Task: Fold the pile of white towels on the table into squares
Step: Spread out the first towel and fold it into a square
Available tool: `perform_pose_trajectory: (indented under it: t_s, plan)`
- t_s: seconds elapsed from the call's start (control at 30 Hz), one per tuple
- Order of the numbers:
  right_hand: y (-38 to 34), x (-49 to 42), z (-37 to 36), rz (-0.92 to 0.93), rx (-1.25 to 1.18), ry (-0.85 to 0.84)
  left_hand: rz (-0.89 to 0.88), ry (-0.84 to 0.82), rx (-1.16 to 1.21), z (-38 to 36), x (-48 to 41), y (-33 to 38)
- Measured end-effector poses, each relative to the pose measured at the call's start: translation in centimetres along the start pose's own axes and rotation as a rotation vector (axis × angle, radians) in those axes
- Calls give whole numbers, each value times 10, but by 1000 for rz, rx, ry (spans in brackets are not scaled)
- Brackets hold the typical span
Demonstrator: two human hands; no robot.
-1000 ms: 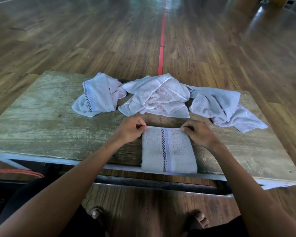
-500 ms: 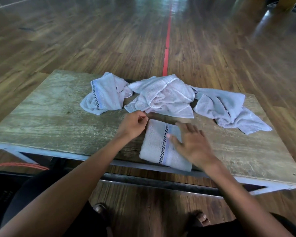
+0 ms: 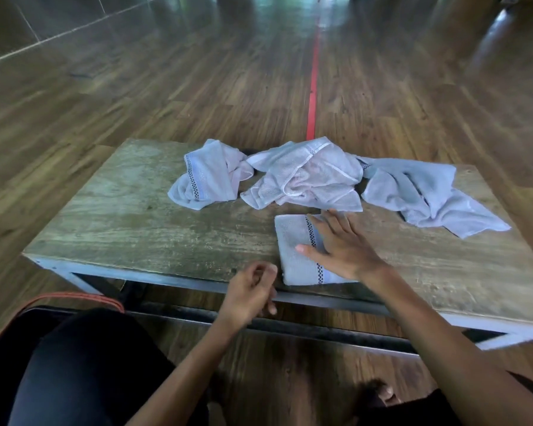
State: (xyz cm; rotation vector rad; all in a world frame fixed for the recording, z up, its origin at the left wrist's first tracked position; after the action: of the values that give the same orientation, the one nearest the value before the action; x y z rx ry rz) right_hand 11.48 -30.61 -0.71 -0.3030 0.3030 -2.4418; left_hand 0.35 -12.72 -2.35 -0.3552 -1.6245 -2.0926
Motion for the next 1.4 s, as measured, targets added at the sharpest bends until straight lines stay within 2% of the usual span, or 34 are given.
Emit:
perform_pose_trajectory:
  t_s: [0.13, 0.3, 0.4, 0.7, 0.9, 1.07, 1.2, 1.3, 1.4]
  plan:
    - [-1, -3, -9, -1, 51, -58, -31, -107, 142, -19, 12, -14]
    - [2, -7, -15, -31, 53, -120, 49, -305, 301, -26, 14, -7]
    - [2, -9, -18, -41, 63, -99, 86, -387, 285, -27, 11, -7]
    - [0, -15, -26, -73, 115, -49, 105, -493, 199, -28, 5, -10]
    - [2, -14, -27, -62, 119, -16, 7, -310, 174, -35, 3, -15]
    - [2, -13, -25, -76, 98, -18, 31, -297, 122, -26, -1, -12]
    - [-6, -9, -22, -86, -21, 3, 33, -207, 116, -24, 2, -10]
    - [-9, 3, -9, -77, -278, 215, 41, -121, 42, -15, 6, -3]
    - [1, 29, 1, -136, -376, 459, -20, 24, -175, 2, 9, 6]
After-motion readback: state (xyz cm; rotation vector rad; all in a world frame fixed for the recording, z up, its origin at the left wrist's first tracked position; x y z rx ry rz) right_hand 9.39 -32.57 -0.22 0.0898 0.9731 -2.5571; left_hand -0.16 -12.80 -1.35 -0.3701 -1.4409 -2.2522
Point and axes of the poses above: each hand's wrist, its own x-axis away from the middle knuckle, its own z-axis out of the back of the hand, y = z × x, the point moved 1 cm from there along -x, towards the middle knuckle, and after that the axes turned 11 degrees about z, right-handed, at the moved point
